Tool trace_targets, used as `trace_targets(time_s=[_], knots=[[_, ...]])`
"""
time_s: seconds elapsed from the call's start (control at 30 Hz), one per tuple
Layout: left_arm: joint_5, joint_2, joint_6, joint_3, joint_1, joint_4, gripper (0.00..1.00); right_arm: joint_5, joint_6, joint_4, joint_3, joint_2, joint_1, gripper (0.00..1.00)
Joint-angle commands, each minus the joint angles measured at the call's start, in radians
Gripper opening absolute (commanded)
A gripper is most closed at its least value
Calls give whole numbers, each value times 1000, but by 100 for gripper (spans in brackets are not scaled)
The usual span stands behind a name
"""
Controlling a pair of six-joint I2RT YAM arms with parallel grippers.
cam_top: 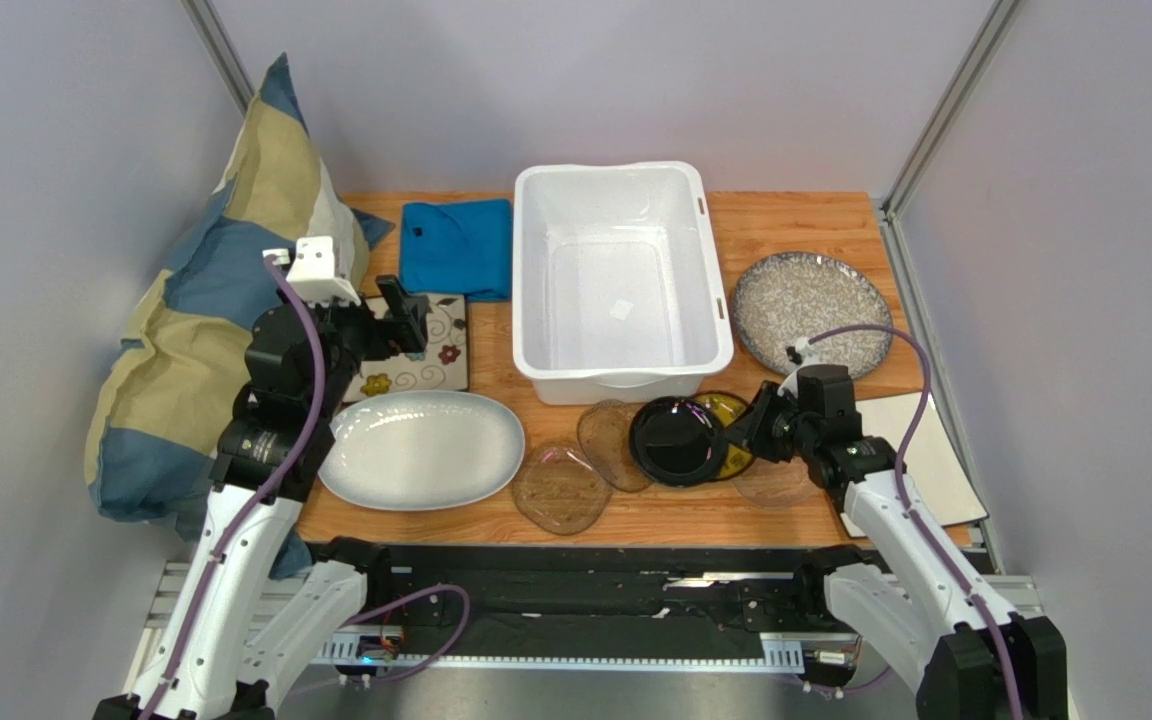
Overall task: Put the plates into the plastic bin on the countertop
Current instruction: Pick up the plate at the center of the board.
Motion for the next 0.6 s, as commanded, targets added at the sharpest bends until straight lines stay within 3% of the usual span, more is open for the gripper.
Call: trace_targets(time_s=[0.0, 0.1, 0.2, 0.57], knots=[[0, 1, -12, 11, -2, 1, 99, -33, -2, -34, 25, -59, 17, 30], [4, 0, -15, 11, -2, -1, 99, 27, -2, -49, 3, -107, 17, 49], [8, 3, -17, 10, -2, 1, 99, -4, 35, -8, -26, -119, 17, 54], [20, 9, -20, 10, -2, -1, 99, -13, 78, 95, -106, -38, 17, 59]])
